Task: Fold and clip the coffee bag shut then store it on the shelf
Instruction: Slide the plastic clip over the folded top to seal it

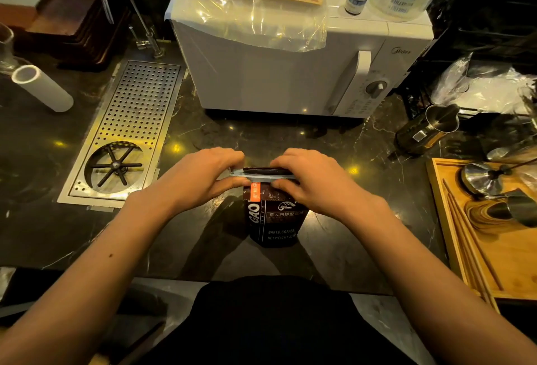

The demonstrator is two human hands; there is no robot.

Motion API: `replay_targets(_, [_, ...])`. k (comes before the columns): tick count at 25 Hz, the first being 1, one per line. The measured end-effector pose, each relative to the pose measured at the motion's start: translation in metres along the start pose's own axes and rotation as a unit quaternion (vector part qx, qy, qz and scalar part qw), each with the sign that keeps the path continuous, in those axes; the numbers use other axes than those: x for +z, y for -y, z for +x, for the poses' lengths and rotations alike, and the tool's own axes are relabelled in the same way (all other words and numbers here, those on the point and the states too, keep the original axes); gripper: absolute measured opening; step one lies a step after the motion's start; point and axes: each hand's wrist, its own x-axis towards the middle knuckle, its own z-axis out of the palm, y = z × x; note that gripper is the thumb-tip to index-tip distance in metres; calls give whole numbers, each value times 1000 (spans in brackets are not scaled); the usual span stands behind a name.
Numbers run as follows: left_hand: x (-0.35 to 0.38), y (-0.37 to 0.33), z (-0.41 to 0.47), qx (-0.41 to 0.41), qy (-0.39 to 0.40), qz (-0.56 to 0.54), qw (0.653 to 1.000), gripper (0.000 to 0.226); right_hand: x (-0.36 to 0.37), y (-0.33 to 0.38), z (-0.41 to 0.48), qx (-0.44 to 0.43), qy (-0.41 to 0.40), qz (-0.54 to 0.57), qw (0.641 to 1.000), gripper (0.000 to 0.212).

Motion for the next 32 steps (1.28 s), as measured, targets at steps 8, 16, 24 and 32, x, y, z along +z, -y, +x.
replay_targets(8, [5, -2, 9, 23, -31, -66, 997, 45, 3, 3, 4, 24, -20, 6, 1000, 25])
replay_targets(16, [8, -5, 10, 16, -30, -39, 999, 29, 12, 5, 5, 40, -76, -21, 996, 21])
replay_targets(24, [20, -2, 6, 7, -63, -146, 987, 32, 11, -5, -1, 21, -65, 59, 996, 24])
replay_targets(32, [22, 0, 8, 5, -76, -149, 986, 34, 23, -14, -9, 16, -130, 76, 989, 18])
